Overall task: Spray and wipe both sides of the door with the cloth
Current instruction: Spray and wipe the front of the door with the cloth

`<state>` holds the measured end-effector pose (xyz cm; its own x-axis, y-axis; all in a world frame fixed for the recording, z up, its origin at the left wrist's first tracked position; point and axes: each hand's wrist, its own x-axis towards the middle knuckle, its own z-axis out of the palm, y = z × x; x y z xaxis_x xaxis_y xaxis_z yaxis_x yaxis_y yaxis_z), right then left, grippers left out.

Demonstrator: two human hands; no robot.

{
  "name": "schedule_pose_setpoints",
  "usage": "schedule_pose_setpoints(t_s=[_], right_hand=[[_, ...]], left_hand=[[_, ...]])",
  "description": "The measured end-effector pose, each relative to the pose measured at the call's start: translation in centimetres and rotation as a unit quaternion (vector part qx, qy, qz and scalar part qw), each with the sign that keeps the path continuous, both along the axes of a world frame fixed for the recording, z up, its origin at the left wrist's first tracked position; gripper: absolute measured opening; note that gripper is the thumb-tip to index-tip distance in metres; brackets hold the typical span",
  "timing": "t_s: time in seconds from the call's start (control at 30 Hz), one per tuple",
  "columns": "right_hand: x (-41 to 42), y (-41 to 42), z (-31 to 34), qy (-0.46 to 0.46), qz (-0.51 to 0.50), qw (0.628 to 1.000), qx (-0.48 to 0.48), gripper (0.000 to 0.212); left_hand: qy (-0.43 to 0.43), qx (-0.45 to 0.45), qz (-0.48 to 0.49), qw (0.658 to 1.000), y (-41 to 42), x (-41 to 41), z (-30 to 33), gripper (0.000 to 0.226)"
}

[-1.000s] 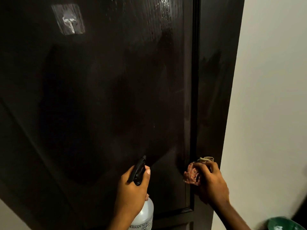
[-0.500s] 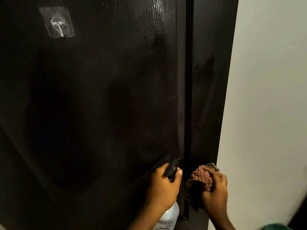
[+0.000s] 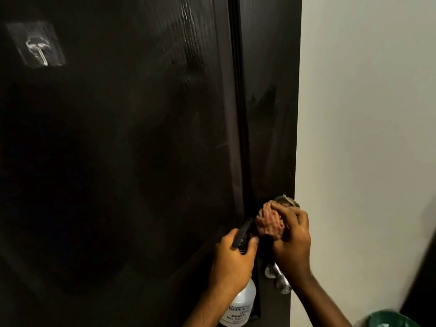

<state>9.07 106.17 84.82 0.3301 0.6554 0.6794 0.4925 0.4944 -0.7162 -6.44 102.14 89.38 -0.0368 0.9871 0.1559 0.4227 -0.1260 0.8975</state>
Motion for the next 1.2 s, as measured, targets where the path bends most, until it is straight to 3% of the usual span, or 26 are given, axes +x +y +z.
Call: schedule_pose_setpoints(t_s=[0.1, 0.23, 0.37, 0.6, 0.67, 0.77, 0.83, 0.9, 0.97, 1.1, 1.2], right_hand=[[-1.0, 1.3, 4.5, -0.008, -0.028, 0.998, 0.064, 0.054], [-2.6, 2.5, 5.9, -0.079, -0.056, 0.99, 0.098, 0.056], [-2.8, 2.7, -0.6, -0.211, -0.023, 0.969, 0.125, 0.041], [1.1, 0.7, -9.6, -0.304, 0.062, 0.95, -0.015, 0.03], [1.4, 0.2, -10.5, -0.267, 0.083, 0.959, -0.037, 0.018], [1.8, 0.0, -8.6, -0.252, 0.032, 0.966, -0.048, 0.021], [1.8, -0.1, -6.5, -0.159, 0.022, 0.983, -0.09, 0.038], [1.7, 0.4, -5.1, -0.094, -0.026, 0.993, -0.066, 0.065], [1.0, 0.5, -3.2, -0.03, -0.031, 0.997, -0.06, 0.078], [-1.0, 1.0, -0.4, -0.015, -0.022, 1.0, -0.002, 0.083], [-2.4, 1.7, 1.5, -0.024, -0.019, 0.999, 0.041, 0.076]], left_hand=[[-0.011, 0.037, 0.029, 0.999, -0.4, -1.5, -0.4, 0.016], [-0.011, 0.049, 0.041, 0.998, -1.3, -3.4, -0.9, 0.009], [-0.022, 0.039, 0.053, 0.998, -1.9, -4.6, -1.2, 0.009], [-0.022, 0.043, 0.056, 0.997, -2.8, -6.1, -0.5, 0.012], [-0.031, 0.047, 0.05, 0.997, -3.2, -6.4, -0.1, 0.012], [-0.051, 0.047, 0.048, 0.996, -3.5, -6.7, 0.1, 0.011], [-0.056, 0.042, 0.048, 0.996, -3.6, -6.9, 0.0, 0.011], [-0.051, 0.044, 0.048, 0.997, -3.7, -7.0, -0.2, 0.011], [-0.049, 0.047, 0.05, 0.996, -3.7, -7.2, -0.5, 0.011], [-0.06, 0.035, 0.048, 0.996, -3.6, -7.2, -0.9, 0.009], [-0.075, 0.029, 0.04, 0.996, -3.7, -7.1, -0.8, 0.007]])
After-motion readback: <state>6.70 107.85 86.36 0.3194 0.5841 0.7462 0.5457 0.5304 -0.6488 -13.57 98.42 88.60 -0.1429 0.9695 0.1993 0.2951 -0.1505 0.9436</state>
